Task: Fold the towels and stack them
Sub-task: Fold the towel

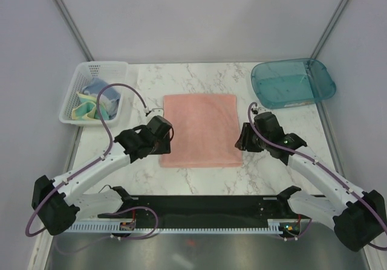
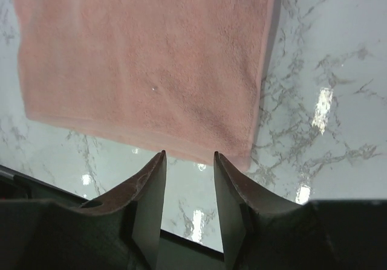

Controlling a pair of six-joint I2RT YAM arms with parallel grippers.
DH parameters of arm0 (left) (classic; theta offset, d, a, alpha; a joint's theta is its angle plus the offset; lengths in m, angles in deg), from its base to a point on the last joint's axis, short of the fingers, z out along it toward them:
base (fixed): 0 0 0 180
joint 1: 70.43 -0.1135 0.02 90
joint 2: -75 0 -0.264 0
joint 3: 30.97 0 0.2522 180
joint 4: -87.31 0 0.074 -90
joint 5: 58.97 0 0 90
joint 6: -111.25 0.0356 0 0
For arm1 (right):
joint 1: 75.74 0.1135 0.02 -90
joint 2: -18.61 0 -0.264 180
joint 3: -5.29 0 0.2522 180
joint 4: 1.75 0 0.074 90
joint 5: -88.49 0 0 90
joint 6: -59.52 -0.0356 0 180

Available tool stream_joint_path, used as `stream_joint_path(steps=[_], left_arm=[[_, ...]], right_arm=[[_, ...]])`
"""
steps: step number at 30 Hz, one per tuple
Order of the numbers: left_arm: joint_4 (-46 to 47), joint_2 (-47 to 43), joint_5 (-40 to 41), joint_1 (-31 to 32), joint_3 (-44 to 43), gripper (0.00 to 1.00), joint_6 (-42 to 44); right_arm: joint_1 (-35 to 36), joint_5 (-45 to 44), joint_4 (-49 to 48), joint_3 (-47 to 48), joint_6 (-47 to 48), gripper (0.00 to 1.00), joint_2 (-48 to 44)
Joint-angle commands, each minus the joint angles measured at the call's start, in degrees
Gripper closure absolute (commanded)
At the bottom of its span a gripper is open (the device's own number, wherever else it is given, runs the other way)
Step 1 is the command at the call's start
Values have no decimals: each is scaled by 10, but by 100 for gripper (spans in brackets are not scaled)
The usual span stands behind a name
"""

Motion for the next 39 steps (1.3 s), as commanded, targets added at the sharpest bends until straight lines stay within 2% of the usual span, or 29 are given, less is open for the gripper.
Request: stream_joint_path(steps=[1,5,8,13,17,24,33,39], left_arm=[[47,17,-9,2,-15,43,-11],[58,61,-15,2,18,48,-46],[64,79,-18,2,55,47,-56],[72,114,-4,1,88,40,-75],[107,135,-26,0,102,40,-85],[114,146,-23,-27,129,40,-90],[114,124,-23,-54,162,40,-90],[114,108,-23,-59,145,40,-90]], right_arm=[[2,-21,-6,24,-15,55,10],[2,5,-61,-25,-39,59,62],[2,-13,-80,-62,-46,59,68],[2,-48,-79,-83,-116,59,59],[2,-61,-88,-107,-203,60,47],[2,-85,-103,-154,-251,63,27],[2,-94,-126,-183,-225,75,28],[2,-93,-125,-175,-215,90,13]])
